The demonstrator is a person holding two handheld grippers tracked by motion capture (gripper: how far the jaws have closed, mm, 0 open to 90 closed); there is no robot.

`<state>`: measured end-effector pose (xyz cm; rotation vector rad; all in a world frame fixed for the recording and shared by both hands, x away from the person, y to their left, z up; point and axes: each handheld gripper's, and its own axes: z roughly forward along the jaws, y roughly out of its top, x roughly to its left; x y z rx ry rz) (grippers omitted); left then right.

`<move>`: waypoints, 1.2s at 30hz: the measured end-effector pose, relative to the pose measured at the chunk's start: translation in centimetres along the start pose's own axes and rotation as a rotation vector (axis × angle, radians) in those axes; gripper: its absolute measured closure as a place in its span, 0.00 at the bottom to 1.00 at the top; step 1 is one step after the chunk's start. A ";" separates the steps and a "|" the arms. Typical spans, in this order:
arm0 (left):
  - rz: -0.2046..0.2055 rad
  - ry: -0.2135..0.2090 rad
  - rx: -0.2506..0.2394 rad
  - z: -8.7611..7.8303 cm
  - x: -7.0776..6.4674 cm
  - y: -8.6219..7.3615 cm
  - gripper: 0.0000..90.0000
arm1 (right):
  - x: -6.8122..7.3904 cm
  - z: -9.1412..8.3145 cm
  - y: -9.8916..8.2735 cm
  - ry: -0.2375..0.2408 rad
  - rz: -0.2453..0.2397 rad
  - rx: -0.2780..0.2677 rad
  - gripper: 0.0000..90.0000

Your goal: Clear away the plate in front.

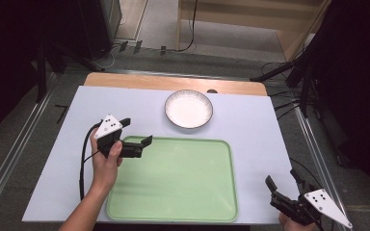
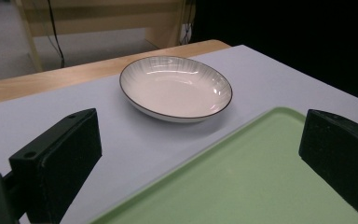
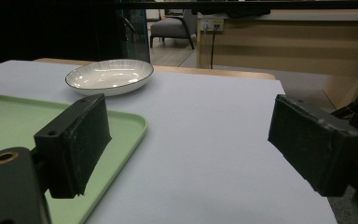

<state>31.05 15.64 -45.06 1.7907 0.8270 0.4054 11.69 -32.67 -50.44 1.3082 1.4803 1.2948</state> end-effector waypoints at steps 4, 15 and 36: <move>0.007 0.009 0.010 1.6 -0.1 0.6 0.00 | 0.0 0.0 0.0 0.000 -0.001 0.002 0.15; 0.001 0.014 0.052 6.4 0.0 1.9 0.00 | 0.0 0.1 -0.1 0.000 -0.002 0.007 0.15; -0.139 0.007 0.168 14.1 1.3 4.9 0.00 | 0.0 0.0 -0.1 0.005 -0.010 0.002 0.15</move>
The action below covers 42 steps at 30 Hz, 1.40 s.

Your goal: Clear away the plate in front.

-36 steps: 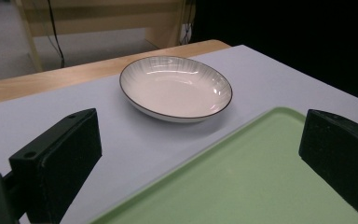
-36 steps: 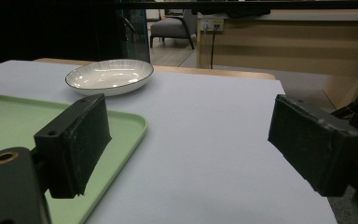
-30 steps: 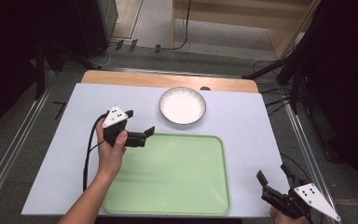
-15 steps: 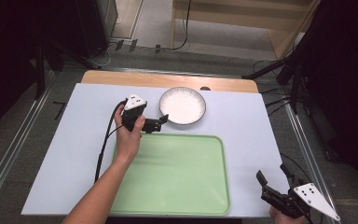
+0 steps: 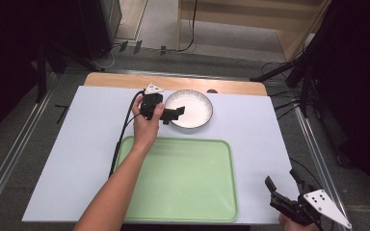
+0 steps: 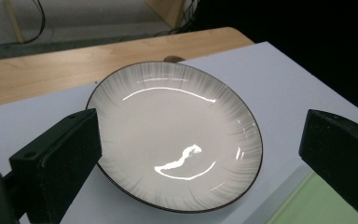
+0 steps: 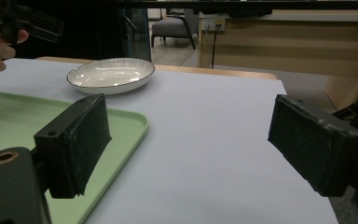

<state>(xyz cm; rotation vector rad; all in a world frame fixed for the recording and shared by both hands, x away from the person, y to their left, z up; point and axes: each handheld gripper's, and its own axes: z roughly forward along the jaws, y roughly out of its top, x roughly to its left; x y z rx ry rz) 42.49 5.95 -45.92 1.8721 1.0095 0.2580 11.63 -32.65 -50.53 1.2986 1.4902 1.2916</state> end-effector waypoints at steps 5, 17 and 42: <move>-0.076 -0.009 0.006 1.3 1.1 0.1 0.00 | 0.0 0.0 0.0 -0.001 0.000 0.001 0.15; -0.294 0.083 0.095 3.1 4.6 -1.0 0.49 | -0.1 -0.1 -0.1 -0.004 0.002 0.002 0.15; -0.518 0.080 0.171 5.4 6.2 -2.6 0.83 | -0.3 -0.2 -0.2 -0.008 0.008 0.000 0.15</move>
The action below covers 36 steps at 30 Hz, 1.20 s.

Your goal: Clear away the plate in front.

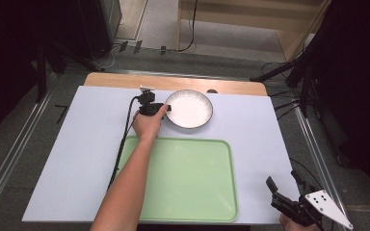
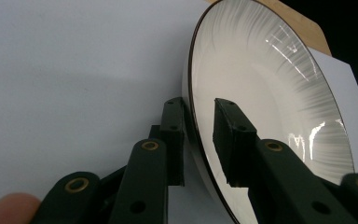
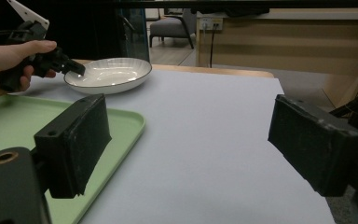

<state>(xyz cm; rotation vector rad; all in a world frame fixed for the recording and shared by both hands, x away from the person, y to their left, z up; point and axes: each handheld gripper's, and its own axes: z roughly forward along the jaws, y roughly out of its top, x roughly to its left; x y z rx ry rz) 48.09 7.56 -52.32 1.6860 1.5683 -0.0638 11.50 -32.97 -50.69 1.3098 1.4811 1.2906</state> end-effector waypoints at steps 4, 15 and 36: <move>-0.011 0.006 0.015 0.3 -0.1 -0.1 0.84 | 0.0 0.0 0.0 -0.001 -0.001 0.001 0.15; -0.138 0.002 0.037 0.4 0.0 0.0 0.91 | 0.0 0.1 0.0 -0.002 0.001 0.000 0.15; -0.217 -0.017 -0.012 -0.9 0.3 0.2 0.94 | -0.1 0.1 -0.1 -0.001 0.000 -0.005 0.15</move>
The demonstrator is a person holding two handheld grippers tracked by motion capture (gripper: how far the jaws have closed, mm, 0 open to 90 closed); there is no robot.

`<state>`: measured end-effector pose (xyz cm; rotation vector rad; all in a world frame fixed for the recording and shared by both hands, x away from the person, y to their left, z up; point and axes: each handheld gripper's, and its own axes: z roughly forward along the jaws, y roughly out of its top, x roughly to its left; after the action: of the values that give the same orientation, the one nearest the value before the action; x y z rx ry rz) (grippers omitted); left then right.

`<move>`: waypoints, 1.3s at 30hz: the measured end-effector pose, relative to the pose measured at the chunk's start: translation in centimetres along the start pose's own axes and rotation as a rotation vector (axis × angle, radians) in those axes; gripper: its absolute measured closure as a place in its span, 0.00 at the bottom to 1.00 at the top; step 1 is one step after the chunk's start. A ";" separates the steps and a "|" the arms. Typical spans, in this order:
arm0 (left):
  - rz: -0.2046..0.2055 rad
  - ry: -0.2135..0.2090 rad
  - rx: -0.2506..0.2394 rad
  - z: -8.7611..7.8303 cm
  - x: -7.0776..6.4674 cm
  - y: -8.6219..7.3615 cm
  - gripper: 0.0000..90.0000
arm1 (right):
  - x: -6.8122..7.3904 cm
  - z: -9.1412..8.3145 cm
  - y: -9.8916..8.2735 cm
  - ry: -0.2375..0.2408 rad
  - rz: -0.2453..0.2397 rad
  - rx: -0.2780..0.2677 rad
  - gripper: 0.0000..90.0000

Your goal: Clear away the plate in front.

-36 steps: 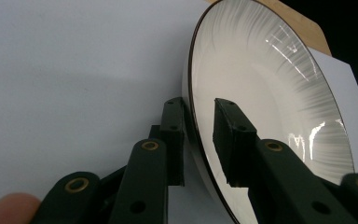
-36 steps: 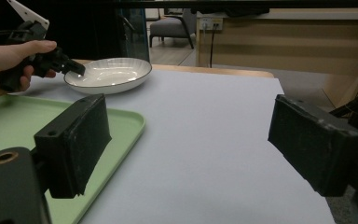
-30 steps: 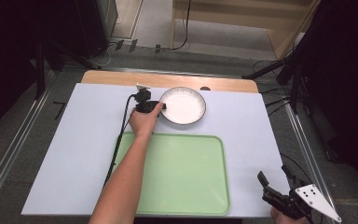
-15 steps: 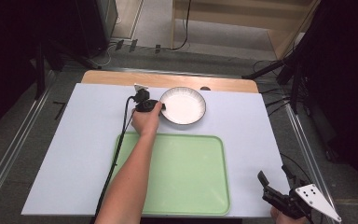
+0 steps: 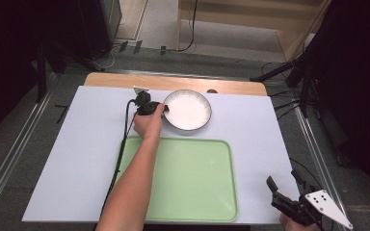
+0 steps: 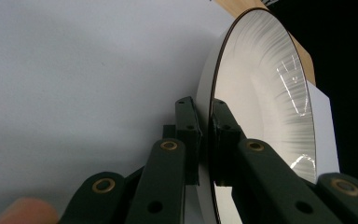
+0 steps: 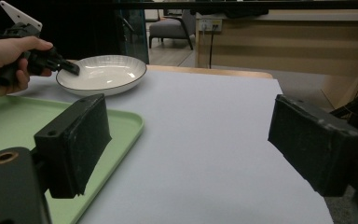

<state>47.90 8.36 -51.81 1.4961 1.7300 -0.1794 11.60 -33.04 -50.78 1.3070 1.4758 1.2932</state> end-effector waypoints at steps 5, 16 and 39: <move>0.024 0.001 -0.002 -0.7 0.0 0.2 0.94 | 0.0 0.0 0.0 0.000 -0.004 -0.002 0.15; 0.049 -0.042 0.008 -1.9 -0.1 0.4 0.94 | 0.1 -0.1 0.1 -0.003 -0.006 -0.007 0.15; 0.155 -0.155 0.089 -6.8 1.1 -0.9 0.93 | 0.3 0.5 0.0 0.004 -0.020 0.005 0.15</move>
<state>43.92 12.93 -48.39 1.6288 1.4941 -0.2873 12.05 -32.61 -50.82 1.2911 1.4921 1.2802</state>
